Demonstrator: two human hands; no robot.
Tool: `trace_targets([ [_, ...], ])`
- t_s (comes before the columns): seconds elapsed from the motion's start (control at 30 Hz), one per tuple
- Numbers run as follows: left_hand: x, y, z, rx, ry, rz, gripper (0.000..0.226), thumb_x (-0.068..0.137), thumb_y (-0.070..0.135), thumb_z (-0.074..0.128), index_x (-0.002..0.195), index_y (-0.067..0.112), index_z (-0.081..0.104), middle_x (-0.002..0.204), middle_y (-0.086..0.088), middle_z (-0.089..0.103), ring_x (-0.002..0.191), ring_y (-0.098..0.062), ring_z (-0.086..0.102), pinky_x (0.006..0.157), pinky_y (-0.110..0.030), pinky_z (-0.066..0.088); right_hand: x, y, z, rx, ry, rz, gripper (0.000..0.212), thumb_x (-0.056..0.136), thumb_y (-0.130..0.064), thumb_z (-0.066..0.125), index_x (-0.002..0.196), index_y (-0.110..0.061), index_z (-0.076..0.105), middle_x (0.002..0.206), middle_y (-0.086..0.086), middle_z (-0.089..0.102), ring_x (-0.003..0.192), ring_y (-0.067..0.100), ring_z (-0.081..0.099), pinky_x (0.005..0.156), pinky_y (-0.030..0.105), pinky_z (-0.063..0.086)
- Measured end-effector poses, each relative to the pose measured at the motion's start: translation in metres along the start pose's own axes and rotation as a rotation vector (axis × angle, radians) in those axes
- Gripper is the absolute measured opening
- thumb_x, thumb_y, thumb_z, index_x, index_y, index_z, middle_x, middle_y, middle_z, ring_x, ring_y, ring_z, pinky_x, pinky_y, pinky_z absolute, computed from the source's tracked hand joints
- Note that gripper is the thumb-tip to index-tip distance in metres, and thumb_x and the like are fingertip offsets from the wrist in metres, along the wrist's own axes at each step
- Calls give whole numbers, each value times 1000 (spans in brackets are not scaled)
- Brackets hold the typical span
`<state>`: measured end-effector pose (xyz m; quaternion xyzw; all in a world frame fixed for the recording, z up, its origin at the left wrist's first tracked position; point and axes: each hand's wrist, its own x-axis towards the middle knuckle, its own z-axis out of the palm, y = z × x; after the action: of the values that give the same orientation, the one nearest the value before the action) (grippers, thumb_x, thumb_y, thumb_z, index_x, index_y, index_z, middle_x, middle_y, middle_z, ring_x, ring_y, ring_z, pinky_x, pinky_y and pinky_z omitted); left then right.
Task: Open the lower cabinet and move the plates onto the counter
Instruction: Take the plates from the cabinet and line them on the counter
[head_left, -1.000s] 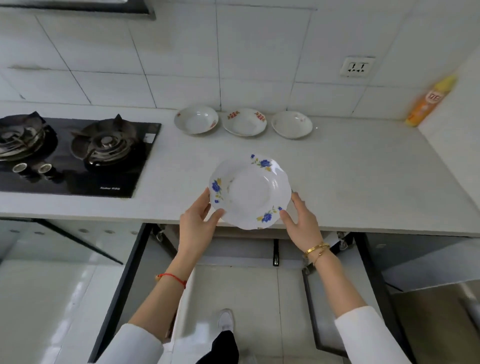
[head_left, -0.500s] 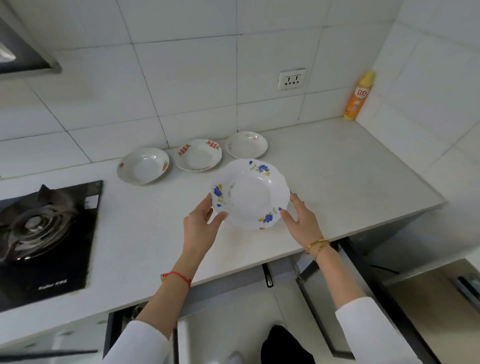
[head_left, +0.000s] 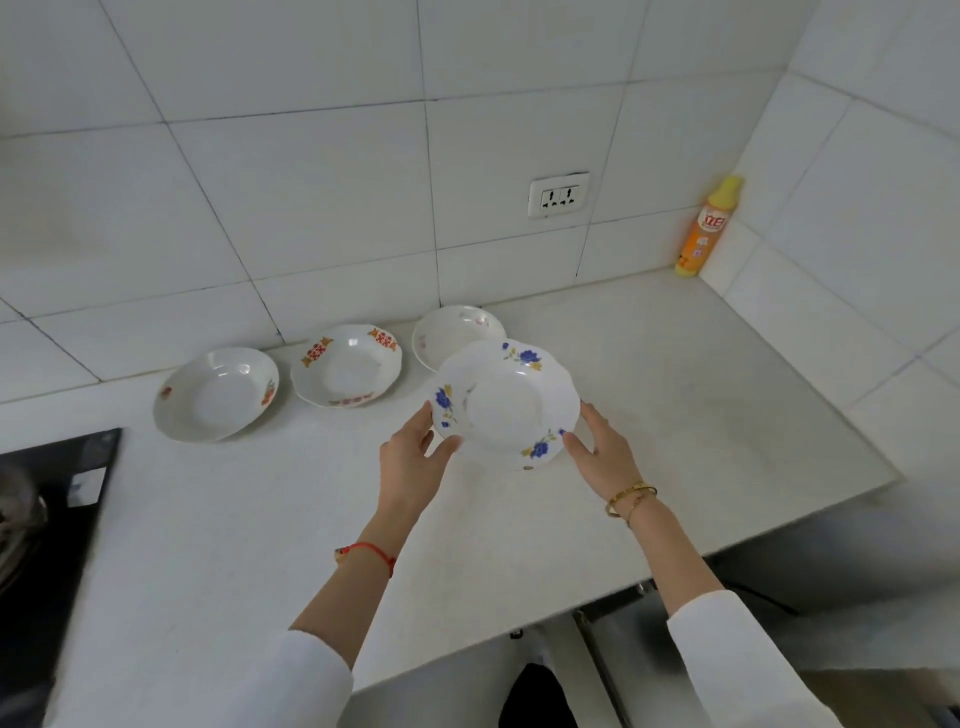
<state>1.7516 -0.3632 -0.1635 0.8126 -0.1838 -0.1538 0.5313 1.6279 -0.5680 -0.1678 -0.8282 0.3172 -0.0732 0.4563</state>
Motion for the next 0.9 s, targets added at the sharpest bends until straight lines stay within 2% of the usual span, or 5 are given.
trace_targets([
  [0.27,91,27,80,-59,51,-118,60,86,16,70,141,21,48,134,1,60,127,-18,54,109,-35,41,121,25,-56,-40,-52,23,54,97,-19,48,147,-20,29,156,6,29,145,31,23,116,48,25],
  [0.43,143,33,129,-68,95,-163,54,85,15,70,136,22,53,127,2,65,122,-17,57,106,-32,42,193,42,-83,-61,-89,14,52,96,-16,46,146,-20,31,154,4,34,143,31,26,115,47,27],
  [0.6,185,29,165,-68,76,-200,48,85,11,69,131,18,57,122,-1,67,118,-18,59,105,-38,45,250,62,-91,-69,-115,40,51,96,-13,46,145,-17,33,151,5,37,142,33,27,114,45,29],
  [0.9,232,9,207,-51,41,-265,54,86,6,66,137,14,50,132,-3,60,126,-20,53,108,-41,42,313,94,-86,-62,-147,112,50,95,-8,47,143,-13,36,141,14,48,133,32,40,110,43,35],
])
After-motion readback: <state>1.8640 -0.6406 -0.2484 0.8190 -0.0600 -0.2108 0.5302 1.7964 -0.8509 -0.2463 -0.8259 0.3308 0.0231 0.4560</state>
